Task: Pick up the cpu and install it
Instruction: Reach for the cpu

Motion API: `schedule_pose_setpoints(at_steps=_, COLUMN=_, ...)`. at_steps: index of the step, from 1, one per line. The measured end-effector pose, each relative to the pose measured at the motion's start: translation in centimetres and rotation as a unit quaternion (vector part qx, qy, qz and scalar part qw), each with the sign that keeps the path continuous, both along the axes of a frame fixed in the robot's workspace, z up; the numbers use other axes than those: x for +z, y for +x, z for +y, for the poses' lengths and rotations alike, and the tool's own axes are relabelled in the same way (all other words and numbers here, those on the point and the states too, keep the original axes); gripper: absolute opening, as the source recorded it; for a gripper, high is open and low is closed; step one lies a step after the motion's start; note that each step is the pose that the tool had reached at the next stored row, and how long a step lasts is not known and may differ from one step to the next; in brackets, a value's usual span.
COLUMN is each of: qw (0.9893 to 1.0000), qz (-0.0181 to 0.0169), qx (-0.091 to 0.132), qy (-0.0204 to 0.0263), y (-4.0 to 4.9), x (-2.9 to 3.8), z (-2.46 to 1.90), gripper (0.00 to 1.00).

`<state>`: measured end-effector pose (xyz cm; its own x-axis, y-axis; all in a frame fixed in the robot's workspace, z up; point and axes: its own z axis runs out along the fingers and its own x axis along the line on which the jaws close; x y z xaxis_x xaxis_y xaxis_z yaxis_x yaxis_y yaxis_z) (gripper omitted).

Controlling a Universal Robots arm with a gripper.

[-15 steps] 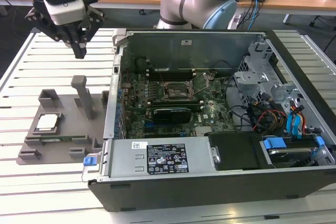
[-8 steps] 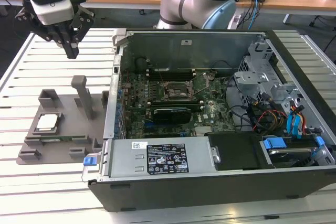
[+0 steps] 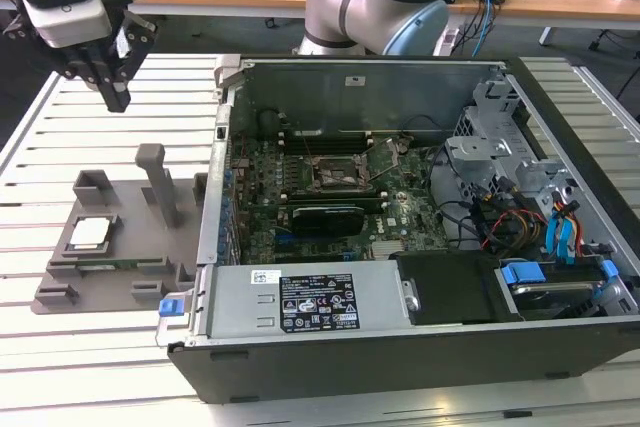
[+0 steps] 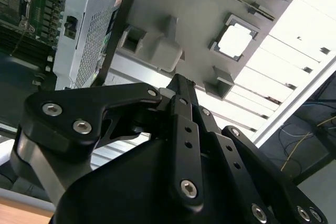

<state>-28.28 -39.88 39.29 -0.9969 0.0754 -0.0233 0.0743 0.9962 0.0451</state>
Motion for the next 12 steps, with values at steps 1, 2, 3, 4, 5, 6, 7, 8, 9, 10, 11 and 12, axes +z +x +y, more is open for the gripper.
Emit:
schedule_pose_setpoints(at_steps=1, qw=1.0000, qz=0.0000, qx=0.000, qy=0.0000, y=-0.33, x=0.00, z=0.00, gripper=0.11)
schedule_pose_setpoints(at_steps=2, qw=1.0000, qz=0.0000, qx=0.000, qy=0.0000, y=-0.62, x=0.00, z=0.00, gripper=0.11)
schedule_pose_setpoints(at_steps=3, qw=1.0000, qz=0.0000, qx=0.000, qy=0.0000, y=-0.98, x=-0.01, z=0.00, gripper=0.11)
schedule_pose_setpoints(at_steps=4, qw=1.0000, qz=0.0000, qx=0.000, qy=0.0000, y=-1.37, x=0.00, z=0.00, gripper=0.11)
schedule_pose_setpoints(at_steps=5, qw=1.0000, qz=0.0000, qx=0.000, qy=0.0000, y=-1.62, x=-0.01, z=0.00, gripper=0.11)
schedule_pose_setpoints(at_steps=6, qw=1.0000, qz=0.0000, qx=0.000, qy=0.0000, y=-1.73, x=-0.01, z=0.00, gripper=0.11)
schedule_pose_setpoints(at_steps=7, qw=1.0000, qz=0.0000, qx=0.000, qy=0.0000, y=-1.81, x=-0.01, z=0.00, gripper=0.11)
schedule_pose_setpoints(at_steps=8, qw=1.0000, qz=0.0000, qx=0.000, qy=0.0000, y=-1.97, x=-0.01, z=0.00, gripper=0.11)
schedule_pose_setpoints(at_steps=9, qw=1.0000, qz=0.0000, qx=0.000, qy=0.0000, y=-2.09, x=-0.02, z=0.00, gripper=0.11)
schedule_pose_setpoints(at_steps=10, qw=1.0000, qz=0.0000, qx=0.000, qy=0.0000, y=-2.16, x=-0.02, z=0.00, gripper=0.11)
schedule_pose_setpoints(at_steps=11, qw=1.0000, qz=0.0000, qx=0.000, qy=0.0000, y=-2.37, x=-0.02, z=0.00, gripper=0.11)
schedule_pose_setpoints(at_steps=12, qw=1.0000, qz=0.0000, qx=0.000, qy=0.0000, y=-2.54, x=-0.02, z=0.00, gripper=0.11)
